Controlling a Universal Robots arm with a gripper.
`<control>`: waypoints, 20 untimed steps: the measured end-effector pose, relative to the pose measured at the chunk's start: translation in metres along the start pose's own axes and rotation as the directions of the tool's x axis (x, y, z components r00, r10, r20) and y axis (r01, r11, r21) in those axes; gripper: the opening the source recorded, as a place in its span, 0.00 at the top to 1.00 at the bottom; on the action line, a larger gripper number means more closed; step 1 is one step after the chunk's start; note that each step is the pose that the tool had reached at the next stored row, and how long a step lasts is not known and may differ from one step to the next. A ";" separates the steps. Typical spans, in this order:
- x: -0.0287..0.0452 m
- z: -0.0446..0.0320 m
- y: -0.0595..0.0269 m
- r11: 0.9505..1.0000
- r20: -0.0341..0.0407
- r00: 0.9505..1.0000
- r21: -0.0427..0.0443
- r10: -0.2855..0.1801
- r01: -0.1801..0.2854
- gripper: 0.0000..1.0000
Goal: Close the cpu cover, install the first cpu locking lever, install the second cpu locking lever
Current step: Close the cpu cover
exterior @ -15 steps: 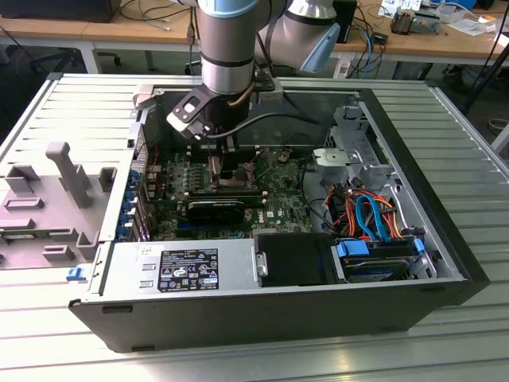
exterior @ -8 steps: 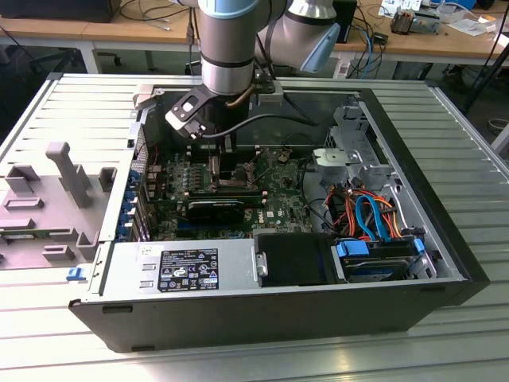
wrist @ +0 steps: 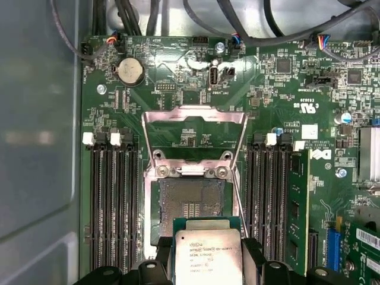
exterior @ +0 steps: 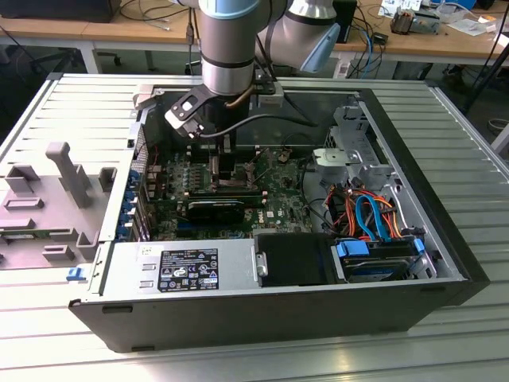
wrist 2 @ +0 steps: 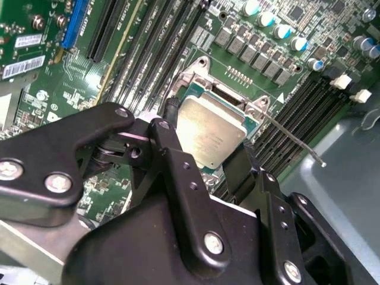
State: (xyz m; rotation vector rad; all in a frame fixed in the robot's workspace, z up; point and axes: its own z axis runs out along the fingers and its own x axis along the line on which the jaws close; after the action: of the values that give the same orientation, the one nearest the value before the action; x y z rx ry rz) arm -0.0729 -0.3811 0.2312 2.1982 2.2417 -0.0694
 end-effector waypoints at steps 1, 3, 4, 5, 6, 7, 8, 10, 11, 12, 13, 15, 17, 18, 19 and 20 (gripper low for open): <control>0.0002 0.0004 0.0017 1.000 0.005 1.000 0.000 0.000 0.000 0.45; 0.0012 0.0009 0.0028 1.000 0.015 1.000 0.000 0.001 -0.001 0.45; 0.0024 0.0012 0.0035 1.000 0.030 1.000 0.001 0.001 -0.001 0.45; 0.0036 0.0014 0.0040 1.000 0.042 0.999 0.001 0.001 -0.001 0.45; 0.0057 0.0018 0.0049 1.000 0.056 0.998 0.001 0.002 -0.002 0.45; 0.0073 0.0020 0.0057 1.000 0.060 0.998 0.001 0.002 -0.002 0.45; 0.0086 0.0022 0.0065 1.000 0.061 0.998 0.001 0.002 -0.002 0.45; 0.0135 0.0038 0.0101 1.000 0.062 0.998 0.002 0.002 -0.002 0.45; 0.0148 0.0045 0.0112 1.000 0.062 0.998 0.002 0.002 -0.002 0.45; 0.0157 0.0052 0.0120 1.000 0.062 0.998 0.002 0.002 -0.002 0.45; 0.0169 0.0065 0.0131 1.000 0.062 0.998 0.003 0.002 -0.002 0.45; 0.0181 0.0085 0.0138 1.000 0.062 0.998 0.003 0.002 -0.003 0.45; 0.0188 0.0116 0.0144 1.000 0.062 0.998 0.004 0.004 -0.004 0.45; 0.0190 0.0129 0.0146 1.000 0.062 0.998 0.004 0.004 -0.004 0.45; 0.0191 0.0142 0.0148 1.000 0.062 0.998 0.004 0.005 -0.005 0.45; 0.0193 0.0162 0.0150 1.000 0.062 0.998 0.005 0.006 -0.006 0.45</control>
State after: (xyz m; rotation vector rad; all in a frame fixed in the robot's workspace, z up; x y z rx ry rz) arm -0.0588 -0.3621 0.2140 2.1733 2.2055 -0.1407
